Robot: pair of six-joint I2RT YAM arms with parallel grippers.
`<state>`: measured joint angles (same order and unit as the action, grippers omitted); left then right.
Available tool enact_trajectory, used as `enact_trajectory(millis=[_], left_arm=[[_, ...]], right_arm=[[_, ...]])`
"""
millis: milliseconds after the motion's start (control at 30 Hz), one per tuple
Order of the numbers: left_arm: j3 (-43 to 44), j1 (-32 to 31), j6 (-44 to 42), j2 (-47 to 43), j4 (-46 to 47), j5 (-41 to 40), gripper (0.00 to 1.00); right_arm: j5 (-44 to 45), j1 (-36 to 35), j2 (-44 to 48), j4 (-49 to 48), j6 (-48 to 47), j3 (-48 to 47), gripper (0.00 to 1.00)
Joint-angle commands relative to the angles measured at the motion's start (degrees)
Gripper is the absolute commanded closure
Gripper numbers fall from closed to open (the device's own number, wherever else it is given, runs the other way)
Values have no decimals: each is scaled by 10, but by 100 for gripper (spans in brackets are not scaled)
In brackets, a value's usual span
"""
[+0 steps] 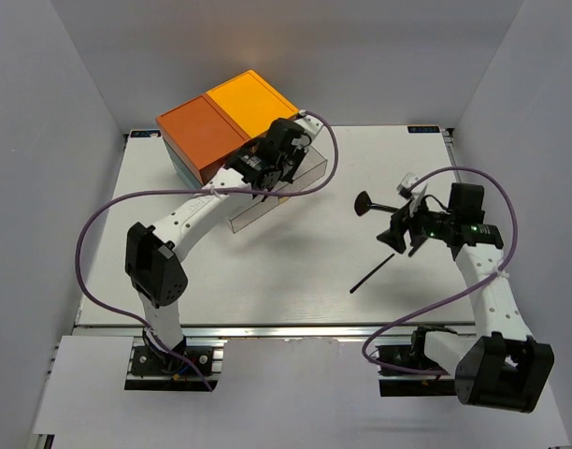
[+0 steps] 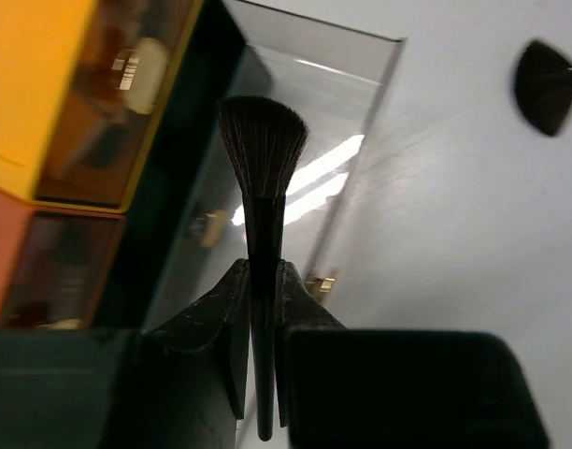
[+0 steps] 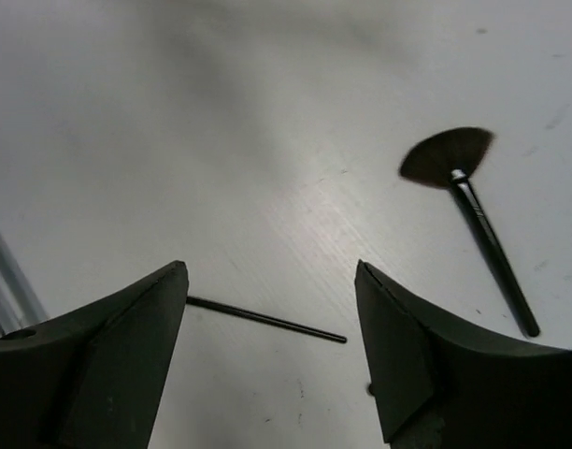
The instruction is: Organize the makeup
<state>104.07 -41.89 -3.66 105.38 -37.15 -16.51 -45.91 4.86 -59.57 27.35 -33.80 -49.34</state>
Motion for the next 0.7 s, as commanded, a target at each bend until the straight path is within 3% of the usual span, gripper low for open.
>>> enact_trajectory(millis=[0,33,133,300,333,433,467,533,567,600,667], left_arm=[[0,23,-122,-19,30,-50,100],[-3,38,-129,-18,37,-54,100],[-20,58,-159,-18,66,-55,100],[-55,60,-194,-14,112,-80,99],[-59,60,-191,-14,114,-80,88],[-75,60,-181,-15,116,-87,76],[-79,61,-179,-20,119,-93,64],[-92,61,-172,-28,127,-100,53],[-97,61,-169,-32,136,-112,40],[-96,61,-162,-37,144,-124,36],[-86,61,-156,-38,139,-128,33]], right_arm=[[-67,-29,-33,187,-232,-28,22],[-45,-56,-50,223,-338,-27,11],[5,-94,-59,277,-444,-8,11],[53,-134,-56,240,-468,16,11],[63,-139,-57,221,-465,18,11],[109,-155,-81,204,-481,26,11],[117,-157,-85,206,-499,28,11],[140,-158,-101,219,-588,31,11],[149,-158,-107,246,-628,31,11],[157,-160,-115,256,-696,30,11],[180,-166,-139,265,-737,28,11]])
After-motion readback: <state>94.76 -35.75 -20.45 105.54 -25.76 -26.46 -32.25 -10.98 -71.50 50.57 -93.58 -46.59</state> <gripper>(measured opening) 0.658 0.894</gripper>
